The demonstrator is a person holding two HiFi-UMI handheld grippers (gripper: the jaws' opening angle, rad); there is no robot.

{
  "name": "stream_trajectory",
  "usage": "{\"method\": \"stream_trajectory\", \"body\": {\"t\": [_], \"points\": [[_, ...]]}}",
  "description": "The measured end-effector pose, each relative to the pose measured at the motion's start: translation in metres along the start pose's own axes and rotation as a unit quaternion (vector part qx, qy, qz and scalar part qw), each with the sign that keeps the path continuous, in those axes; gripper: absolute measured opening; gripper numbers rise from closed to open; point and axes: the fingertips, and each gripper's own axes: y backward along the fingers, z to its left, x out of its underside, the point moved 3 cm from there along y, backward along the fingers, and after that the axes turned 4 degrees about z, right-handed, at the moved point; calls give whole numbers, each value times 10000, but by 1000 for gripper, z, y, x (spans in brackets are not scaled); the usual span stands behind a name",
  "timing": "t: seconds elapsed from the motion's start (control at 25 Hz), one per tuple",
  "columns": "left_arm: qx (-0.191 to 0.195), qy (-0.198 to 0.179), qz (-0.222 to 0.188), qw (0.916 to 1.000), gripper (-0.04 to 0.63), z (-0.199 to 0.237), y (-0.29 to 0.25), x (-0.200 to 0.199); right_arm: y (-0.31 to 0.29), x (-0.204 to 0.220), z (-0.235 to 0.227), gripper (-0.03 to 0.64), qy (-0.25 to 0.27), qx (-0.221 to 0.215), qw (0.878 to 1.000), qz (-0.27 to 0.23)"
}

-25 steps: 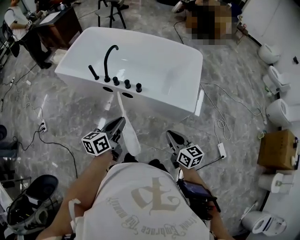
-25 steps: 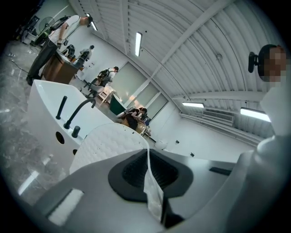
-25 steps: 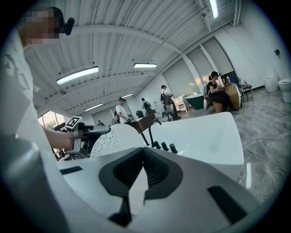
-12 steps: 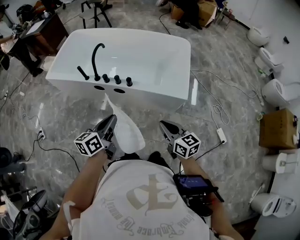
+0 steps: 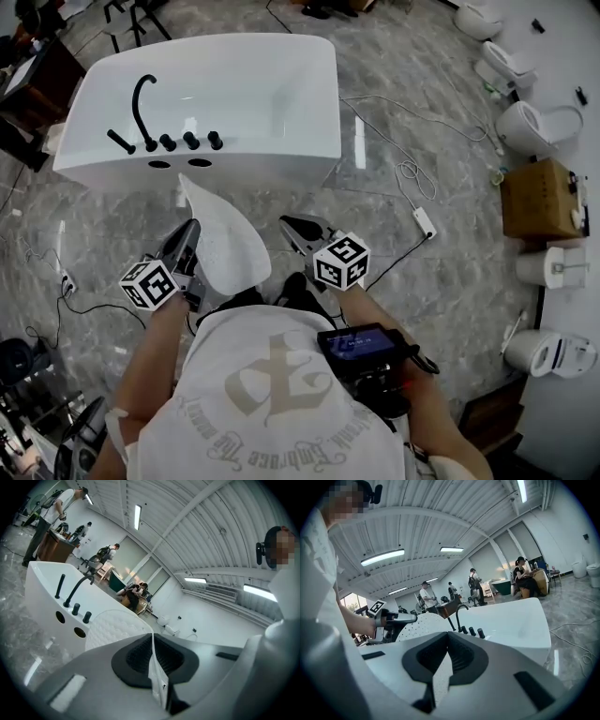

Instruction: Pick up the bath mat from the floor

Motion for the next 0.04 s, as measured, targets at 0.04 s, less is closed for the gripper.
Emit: {"method": "stream_trajectory", "body": {"t": [0.04], "points": [[10, 3, 38, 10000, 14, -1, -3, 4, 2, 2, -1, 6, -15, 15, 10000, -1]]}}
